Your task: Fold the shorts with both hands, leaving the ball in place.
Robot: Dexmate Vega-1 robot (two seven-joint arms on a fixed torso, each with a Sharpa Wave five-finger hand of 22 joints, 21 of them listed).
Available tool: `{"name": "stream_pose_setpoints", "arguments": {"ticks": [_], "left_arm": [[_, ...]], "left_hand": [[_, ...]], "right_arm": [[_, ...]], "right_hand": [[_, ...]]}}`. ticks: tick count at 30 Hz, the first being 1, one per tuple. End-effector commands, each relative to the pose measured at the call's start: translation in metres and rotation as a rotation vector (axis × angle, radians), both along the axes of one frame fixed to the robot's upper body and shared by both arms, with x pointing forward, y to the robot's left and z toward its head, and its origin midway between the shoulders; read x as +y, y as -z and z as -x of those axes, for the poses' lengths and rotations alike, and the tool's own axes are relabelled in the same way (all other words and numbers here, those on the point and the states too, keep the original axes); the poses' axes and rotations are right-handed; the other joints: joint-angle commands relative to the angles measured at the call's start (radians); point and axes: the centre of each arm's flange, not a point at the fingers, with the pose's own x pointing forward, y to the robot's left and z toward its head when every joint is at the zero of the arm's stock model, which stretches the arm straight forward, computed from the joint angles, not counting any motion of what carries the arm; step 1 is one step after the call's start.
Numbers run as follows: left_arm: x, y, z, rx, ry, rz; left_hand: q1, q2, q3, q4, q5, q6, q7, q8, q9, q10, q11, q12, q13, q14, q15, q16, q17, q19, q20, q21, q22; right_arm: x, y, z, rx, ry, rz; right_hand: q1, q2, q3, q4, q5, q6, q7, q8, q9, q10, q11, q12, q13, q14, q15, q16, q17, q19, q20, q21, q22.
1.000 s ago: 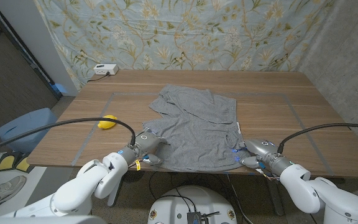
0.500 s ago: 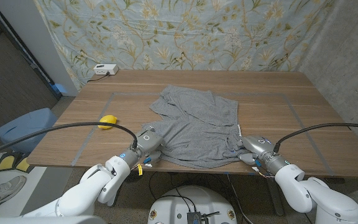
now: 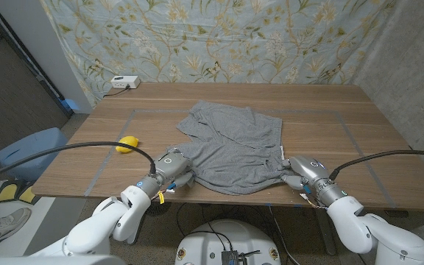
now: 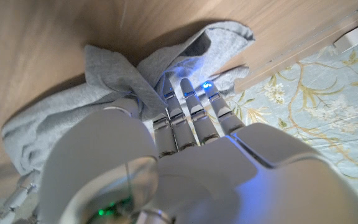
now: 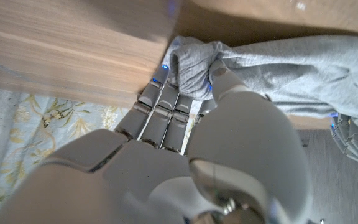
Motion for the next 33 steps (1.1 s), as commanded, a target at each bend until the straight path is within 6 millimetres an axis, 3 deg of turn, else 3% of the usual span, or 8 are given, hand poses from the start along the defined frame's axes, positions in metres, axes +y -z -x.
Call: {"name": "stream_pose_setpoints", "arguments": {"ticks": [1, 9, 18, 33], "left_arm": [[0.013, -0.032, 0.018, -0.11, 0.13, 0.251], [0.02, -0.053, 0.027, -0.172, 0.173, 0.311], [0.027, -0.078, 0.033, -0.325, 0.106, 0.248], [0.033, -0.125, 0.014, -0.499, 0.007, 0.165]], "left_hand": [[0.005, 0.009, 0.101, 0.094, 0.01, -0.014, 0.003, 0.019, 0.026, -0.003, -0.007, -0.001, 0.01, -0.011, -0.113, -0.004, 0.009, -0.007, 0.002, 0.013, 0.006], [0.001, 0.007, 0.112, 0.1, 0.018, -0.029, 0.003, 0.053, 0.07, -0.008, -0.021, 0.002, 0.024, -0.027, -0.115, -0.012, 0.017, -0.014, 0.0, 0.028, 0.012], [-0.004, 0.003, 0.116, 0.102, 0.023, -0.037, -0.004, 0.081, 0.105, -0.011, -0.03, 0.005, 0.035, -0.033, -0.116, -0.017, 0.022, -0.017, -0.001, 0.041, 0.015], [-0.012, -0.001, 0.118, 0.102, 0.028, -0.047, -0.016, 0.121, 0.151, -0.011, -0.04, 0.009, 0.05, -0.039, -0.12, -0.026, 0.023, -0.021, -0.008, 0.059, 0.016]], "right_arm": [[-0.025, -0.012, 0.009, -0.173, 0.005, -0.222], [-0.03, -0.022, 0.014, -0.288, -0.001, -0.282], [-0.035, -0.036, 0.012, -0.393, -0.001, -0.315], [-0.038, -0.066, -0.019, -0.484, -0.02, -0.31]], "right_hand": [[0.0, 0.013, -0.001, 0.005, 0.0, 0.005, -0.004, 0.007, 0.01, 0.007, -0.003, 0.009, 0.009, -0.004, -0.12, 0.002, 0.01, -0.008, -0.003, 0.01, 0.006], [0.003, 0.017, -0.005, 0.005, 0.002, 0.008, -0.001, 0.015, 0.023, 0.006, -0.004, 0.019, 0.021, -0.005, -0.122, 0.004, 0.022, -0.011, -0.001, 0.017, 0.01], [0.005, 0.022, -0.008, 0.007, 0.004, 0.005, -0.004, 0.022, 0.036, 0.002, -0.005, 0.03, 0.036, -0.009, -0.123, 0.0, 0.033, -0.015, 0.001, 0.023, 0.013], [0.007, 0.025, -0.011, 0.01, 0.009, 0.003, -0.005, 0.036, 0.058, -0.004, -0.007, 0.048, 0.059, -0.01, -0.124, -0.009, 0.047, -0.017, 0.004, 0.037, 0.017]]}}
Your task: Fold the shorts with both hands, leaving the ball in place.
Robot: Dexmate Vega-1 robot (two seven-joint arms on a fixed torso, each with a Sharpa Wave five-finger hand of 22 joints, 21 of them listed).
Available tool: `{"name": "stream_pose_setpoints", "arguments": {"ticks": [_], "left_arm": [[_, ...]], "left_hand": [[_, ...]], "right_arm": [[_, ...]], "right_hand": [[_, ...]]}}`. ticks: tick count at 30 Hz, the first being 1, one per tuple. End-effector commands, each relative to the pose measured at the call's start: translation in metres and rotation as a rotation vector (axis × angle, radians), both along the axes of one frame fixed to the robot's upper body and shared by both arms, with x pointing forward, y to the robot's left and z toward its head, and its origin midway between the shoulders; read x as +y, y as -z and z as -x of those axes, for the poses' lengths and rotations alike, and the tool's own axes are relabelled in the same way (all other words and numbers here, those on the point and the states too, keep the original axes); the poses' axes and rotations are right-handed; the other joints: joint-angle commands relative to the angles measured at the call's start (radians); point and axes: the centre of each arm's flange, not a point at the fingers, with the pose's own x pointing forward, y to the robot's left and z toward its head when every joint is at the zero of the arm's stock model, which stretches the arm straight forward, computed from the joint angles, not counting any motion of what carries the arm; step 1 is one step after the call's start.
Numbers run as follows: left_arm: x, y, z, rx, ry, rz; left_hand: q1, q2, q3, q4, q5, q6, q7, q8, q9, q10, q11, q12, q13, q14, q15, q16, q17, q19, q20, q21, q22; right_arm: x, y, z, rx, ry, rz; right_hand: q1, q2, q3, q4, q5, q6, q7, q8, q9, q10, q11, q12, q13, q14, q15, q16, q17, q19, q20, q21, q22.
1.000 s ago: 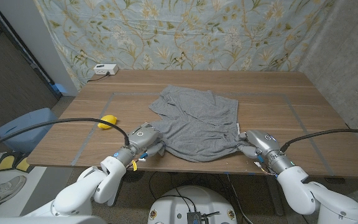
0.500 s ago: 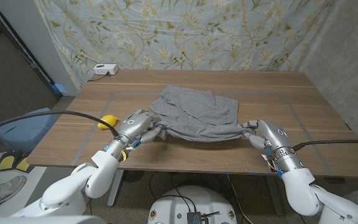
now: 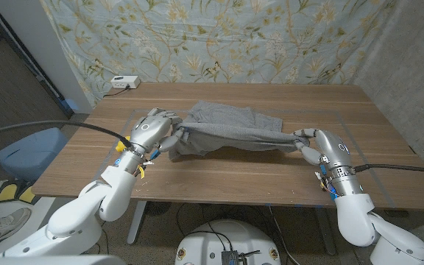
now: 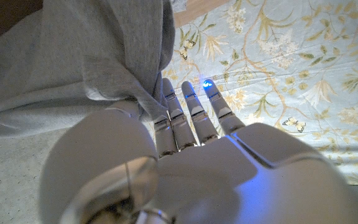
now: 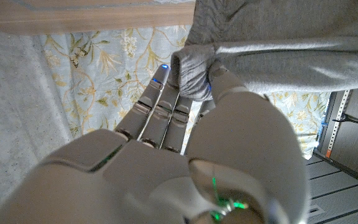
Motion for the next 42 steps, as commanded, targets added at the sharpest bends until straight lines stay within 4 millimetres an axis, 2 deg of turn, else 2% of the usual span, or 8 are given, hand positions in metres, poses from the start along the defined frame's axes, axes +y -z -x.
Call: {"name": "stream_pose_setpoints", "arguments": {"ticks": [1, 21, 42], "left_arm": [[0.002, -0.037, -0.012, -0.131, -0.082, -0.036], [-0.006, -0.084, -0.052, -0.176, -0.162, -0.088], [-0.022, -0.118, -0.092, -0.171, -0.235, -0.145]], "left_hand": [[-0.012, -0.001, 0.092, 0.084, 0.009, -0.003, -0.006, 0.016, 0.014, 0.005, -0.031, 0.005, 0.006, -0.004, -0.12, -0.002, 0.004, -0.004, -0.005, 0.008, 0.002], [-0.023, -0.004, 0.092, 0.081, 0.016, -0.023, -0.017, 0.064, 0.071, 0.001, -0.037, 0.007, 0.024, -0.004, -0.128, -0.009, 0.005, -0.011, -0.008, 0.031, 0.001], [-0.03, -0.004, 0.092, 0.079, 0.019, -0.021, -0.026, 0.073, 0.059, -0.001, -0.038, 0.007, 0.036, -0.002, -0.131, -0.013, 0.005, -0.015, -0.01, 0.048, -0.003]], "right_arm": [[-0.002, -0.024, -0.023, -0.08, -0.01, -0.008], [-0.001, -0.06, -0.069, -0.117, -0.028, 0.004], [-0.002, -0.091, -0.119, -0.081, -0.018, 0.05]], "right_hand": [[0.004, 0.014, -0.002, 0.002, 0.011, 0.007, 0.0, 0.011, 0.008, 0.0, -0.003, 0.008, 0.009, -0.002, -0.128, -0.003, 0.006, -0.002, -0.002, 0.009, 0.002], [0.006, 0.012, -0.006, 0.004, 0.015, 0.003, 0.001, 0.025, 0.03, -0.005, -0.002, 0.027, 0.034, 0.003, -0.127, -0.015, 0.02, -0.004, 0.001, 0.025, 0.005], [0.007, 0.012, -0.009, 0.006, 0.018, 0.002, 0.0, 0.032, 0.038, -0.009, -0.001, 0.039, 0.052, 0.007, -0.127, -0.026, 0.029, -0.007, 0.001, 0.038, 0.006]]}}
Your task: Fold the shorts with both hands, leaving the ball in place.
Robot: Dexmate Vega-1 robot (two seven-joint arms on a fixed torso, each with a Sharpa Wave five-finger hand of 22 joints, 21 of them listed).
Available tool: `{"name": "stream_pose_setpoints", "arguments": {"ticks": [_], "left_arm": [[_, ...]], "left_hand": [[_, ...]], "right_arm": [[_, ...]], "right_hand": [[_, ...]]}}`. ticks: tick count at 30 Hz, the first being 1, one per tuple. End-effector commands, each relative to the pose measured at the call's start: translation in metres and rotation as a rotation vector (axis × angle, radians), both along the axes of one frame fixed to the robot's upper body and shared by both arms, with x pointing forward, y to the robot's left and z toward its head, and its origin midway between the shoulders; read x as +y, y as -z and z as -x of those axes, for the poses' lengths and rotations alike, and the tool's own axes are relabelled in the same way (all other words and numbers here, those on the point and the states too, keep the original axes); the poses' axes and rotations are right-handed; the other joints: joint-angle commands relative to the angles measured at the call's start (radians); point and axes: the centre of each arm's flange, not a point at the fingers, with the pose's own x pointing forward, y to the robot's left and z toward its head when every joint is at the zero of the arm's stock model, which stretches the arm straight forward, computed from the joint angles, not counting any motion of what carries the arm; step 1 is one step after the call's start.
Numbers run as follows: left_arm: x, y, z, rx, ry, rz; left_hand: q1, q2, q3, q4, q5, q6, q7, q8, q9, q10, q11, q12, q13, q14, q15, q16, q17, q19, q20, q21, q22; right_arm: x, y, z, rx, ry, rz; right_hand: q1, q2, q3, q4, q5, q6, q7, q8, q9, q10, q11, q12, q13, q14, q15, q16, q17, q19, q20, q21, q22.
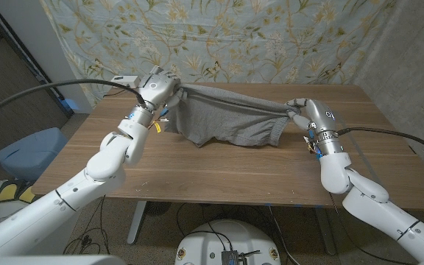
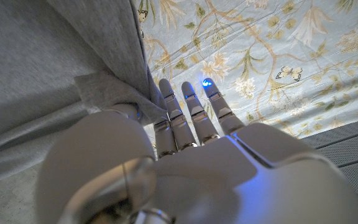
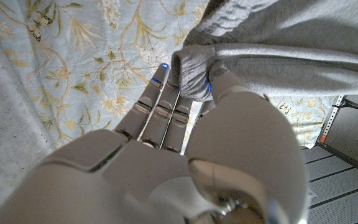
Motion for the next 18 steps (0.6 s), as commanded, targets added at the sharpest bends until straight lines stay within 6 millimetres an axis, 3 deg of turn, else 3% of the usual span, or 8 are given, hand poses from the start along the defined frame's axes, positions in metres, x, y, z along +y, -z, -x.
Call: {"name": "stream_pose_setpoints", "arguments": {"ticks": [1, 18], "left_arm": [[-0.01, -0.012, -0.028, 0.024, -0.05, -0.032], [-0.017, -0.024, -0.064, 0.058, -0.097, -0.055]], "left_hand": [[0.001, 0.011, 0.052, 0.04, 0.004, 0.006, -0.007, 0.006, -0.004, 0.009, -0.027, 0.003, 0.004, -0.002, -0.131, -0.005, 0.006, -0.006, 0.0, 0.012, 0.0], [-0.004, 0.012, 0.057, 0.037, 0.0, 0.003, -0.012, 0.009, -0.024, 0.014, -0.019, 0.004, 0.014, 0.005, -0.131, -0.005, 0.006, -0.007, -0.001, 0.029, -0.005]], "right_arm": [[0.0, -0.018, -0.029, 0.03, 0.008, 0.03], [-0.001, -0.039, -0.061, 0.07, 0.034, 0.075]], "right_hand": [[0.004, 0.008, 0.0, 0.006, 0.007, 0.007, 0.006, 0.007, 0.016, 0.0, 0.001, 0.009, 0.008, 0.007, -0.128, -0.004, 0.006, -0.003, -0.001, 0.012, 0.001], [0.006, 0.008, -0.001, 0.006, 0.009, 0.009, 0.008, 0.006, 0.011, -0.002, 0.002, 0.018, 0.022, 0.011, -0.128, -0.013, 0.016, -0.003, 0.002, 0.025, 0.002]]}}
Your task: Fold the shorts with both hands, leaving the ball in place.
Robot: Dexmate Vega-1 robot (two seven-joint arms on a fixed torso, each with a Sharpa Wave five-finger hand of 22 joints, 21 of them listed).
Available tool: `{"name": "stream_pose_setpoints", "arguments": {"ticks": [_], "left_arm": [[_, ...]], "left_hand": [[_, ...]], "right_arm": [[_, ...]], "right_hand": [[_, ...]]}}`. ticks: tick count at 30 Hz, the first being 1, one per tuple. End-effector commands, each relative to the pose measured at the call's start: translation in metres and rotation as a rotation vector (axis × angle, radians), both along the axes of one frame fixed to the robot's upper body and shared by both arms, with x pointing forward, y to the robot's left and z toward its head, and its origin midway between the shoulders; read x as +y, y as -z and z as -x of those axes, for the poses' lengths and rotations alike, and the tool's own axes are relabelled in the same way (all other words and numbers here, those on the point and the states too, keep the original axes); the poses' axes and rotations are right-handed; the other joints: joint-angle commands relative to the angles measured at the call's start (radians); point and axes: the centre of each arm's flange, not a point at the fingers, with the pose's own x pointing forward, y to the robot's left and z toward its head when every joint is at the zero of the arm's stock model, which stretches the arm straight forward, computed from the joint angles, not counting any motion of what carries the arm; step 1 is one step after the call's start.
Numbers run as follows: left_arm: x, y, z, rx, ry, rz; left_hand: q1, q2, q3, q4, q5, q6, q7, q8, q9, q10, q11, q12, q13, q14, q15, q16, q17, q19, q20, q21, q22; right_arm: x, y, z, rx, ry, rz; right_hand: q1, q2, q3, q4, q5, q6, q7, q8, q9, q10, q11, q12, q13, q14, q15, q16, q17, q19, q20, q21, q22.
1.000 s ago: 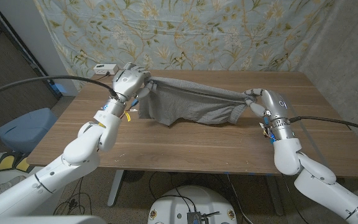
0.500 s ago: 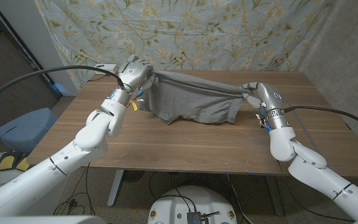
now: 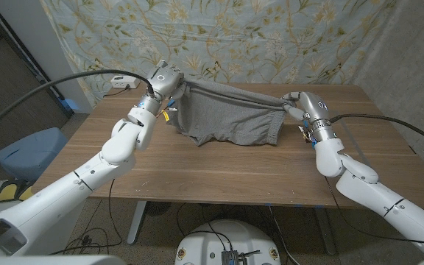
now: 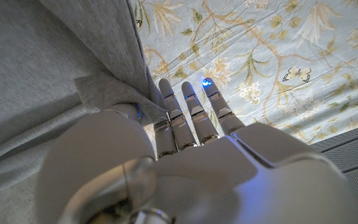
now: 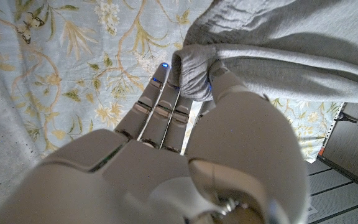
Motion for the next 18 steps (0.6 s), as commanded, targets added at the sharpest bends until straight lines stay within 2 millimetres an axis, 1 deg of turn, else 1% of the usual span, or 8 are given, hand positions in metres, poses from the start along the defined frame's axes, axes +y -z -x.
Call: {"name": "stream_pose_setpoints", "arguments": {"ticks": [1, 9, 12, 18], "left_arm": [[-0.007, -0.013, -0.031, 0.019, -0.037, -0.023], [-0.007, -0.017, -0.05, 0.045, -0.066, -0.027], [-0.006, -0.016, -0.057, 0.055, -0.083, -0.038], [-0.009, -0.014, -0.072, 0.072, -0.101, -0.059]], "left_hand": [[-0.002, 0.011, 0.05, 0.035, 0.0, 0.004, -0.009, 0.009, -0.002, 0.018, -0.017, 0.005, 0.005, 0.005, -0.132, -0.001, 0.001, -0.004, 0.002, 0.007, -0.001], [-0.004, 0.01, 0.054, 0.032, -0.005, 0.005, -0.007, 0.011, -0.012, 0.023, -0.016, 0.005, 0.009, 0.008, -0.131, -0.002, 0.001, -0.005, 0.001, 0.014, -0.004], [-0.004, 0.01, 0.058, 0.03, -0.008, 0.007, -0.008, 0.013, -0.018, 0.025, -0.012, 0.005, 0.011, 0.01, -0.132, -0.001, 0.001, -0.005, -0.001, 0.019, -0.006], [-0.004, 0.009, 0.063, 0.026, -0.016, 0.015, -0.012, 0.018, -0.026, 0.033, -0.014, 0.006, 0.013, 0.016, -0.135, -0.001, 0.0, -0.004, -0.008, 0.025, -0.009]], "right_arm": [[0.0, -0.014, -0.026, 0.041, 0.019, 0.033], [0.006, -0.023, -0.045, 0.059, 0.031, 0.061], [0.008, -0.026, -0.051, 0.065, 0.032, 0.073], [0.013, -0.03, -0.065, 0.086, 0.038, 0.098]], "right_hand": [[0.006, 0.008, 0.005, 0.005, 0.005, 0.006, 0.007, 0.006, 0.011, -0.004, 0.003, 0.008, 0.007, 0.011, -0.128, -0.002, 0.006, -0.002, 0.002, 0.012, 0.002], [0.007, 0.007, 0.005, 0.004, 0.006, 0.006, 0.008, 0.005, 0.007, -0.003, 0.008, 0.012, 0.013, 0.016, -0.127, -0.006, 0.01, 0.0, 0.006, 0.02, 0.001], [0.007, 0.005, 0.004, 0.004, 0.006, 0.007, 0.009, 0.005, 0.006, -0.004, 0.007, 0.012, 0.015, 0.018, -0.126, -0.007, 0.011, 0.001, 0.007, 0.023, 0.001], [0.007, 0.005, 0.004, 0.004, 0.007, 0.005, 0.008, 0.003, 0.003, -0.003, 0.009, 0.013, 0.016, 0.02, -0.127, -0.011, 0.013, 0.003, 0.01, 0.028, 0.0]]}}
